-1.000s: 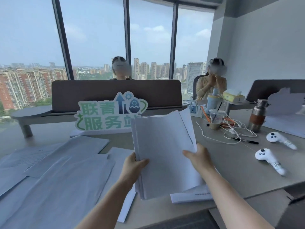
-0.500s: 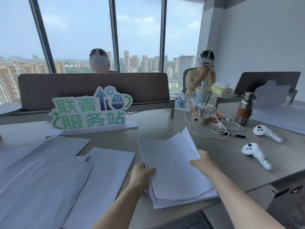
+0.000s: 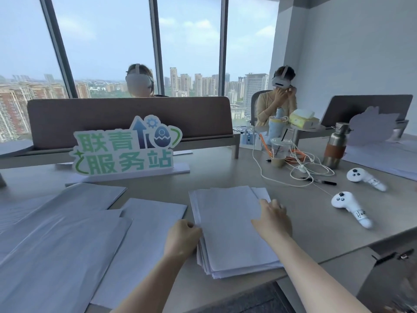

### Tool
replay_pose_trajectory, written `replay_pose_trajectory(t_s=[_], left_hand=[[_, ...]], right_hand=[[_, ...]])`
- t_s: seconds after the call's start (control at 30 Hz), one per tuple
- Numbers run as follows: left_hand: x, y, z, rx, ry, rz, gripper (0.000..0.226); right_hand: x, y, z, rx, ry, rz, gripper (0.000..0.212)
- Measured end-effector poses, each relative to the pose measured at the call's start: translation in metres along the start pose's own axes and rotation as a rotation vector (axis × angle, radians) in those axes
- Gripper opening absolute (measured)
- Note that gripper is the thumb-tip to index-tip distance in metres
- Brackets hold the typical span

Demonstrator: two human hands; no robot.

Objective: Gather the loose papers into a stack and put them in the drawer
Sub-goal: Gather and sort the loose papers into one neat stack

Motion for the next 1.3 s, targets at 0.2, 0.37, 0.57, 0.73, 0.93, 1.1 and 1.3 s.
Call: replay_pose_trajectory(t_s=[0.2, 0.37, 0.57, 0.73, 0.93, 1.1, 1.3], left_hand=[[-0.016, 0.003, 0.034, 0.073, -0.139, -0.032, 0.027], [-0.032, 0.020, 0.080, 0.214, -0.268, -0.053, 0.040], [-0.049, 0.050, 0.139, 0.468, -0.319, 0.093, 0.061], [-0.063, 0.077, 0.173, 0.611, -0.241, 0.243, 0.089], [-0.064, 0.106, 0.227, 0.575, -0.344, 0.348, 0.086], [-0.070, 0.129, 0.273, 0.598, -0.420, 0.481, 0.089], [-0.068, 0.138, 0.294, 0.597, -0.421, 0.514, 0.102]], right_hand=[[-0.031, 0.069, -0.004, 0.168, 0.040, 0.210, 0.043], [-0.070, 0.131, -0.012, 0.270, 0.110, 0.345, 0.040], [-0.108, 0.184, -0.028, 0.245, 0.361, 0.398, 0.055], [-0.127, 0.207, -0.041, 0.024, 0.514, 0.364, 0.106], [-0.133, 0.221, -0.053, -0.071, 0.540, 0.366, 0.115], [-0.129, 0.227, -0.058, -0.049, 0.551, 0.369, 0.111], [-0.124, 0.230, -0.063, -0.038, 0.555, 0.368, 0.109]])
Point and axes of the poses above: each hand's wrist, its own x-axis towards the middle knuckle, its own z-axis out of the back of the hand, y = z × x, the point moved 3 cm from there along x, towards the middle knuckle, and after that the axes turned 4 degrees about -x, right-handed, at the moved point
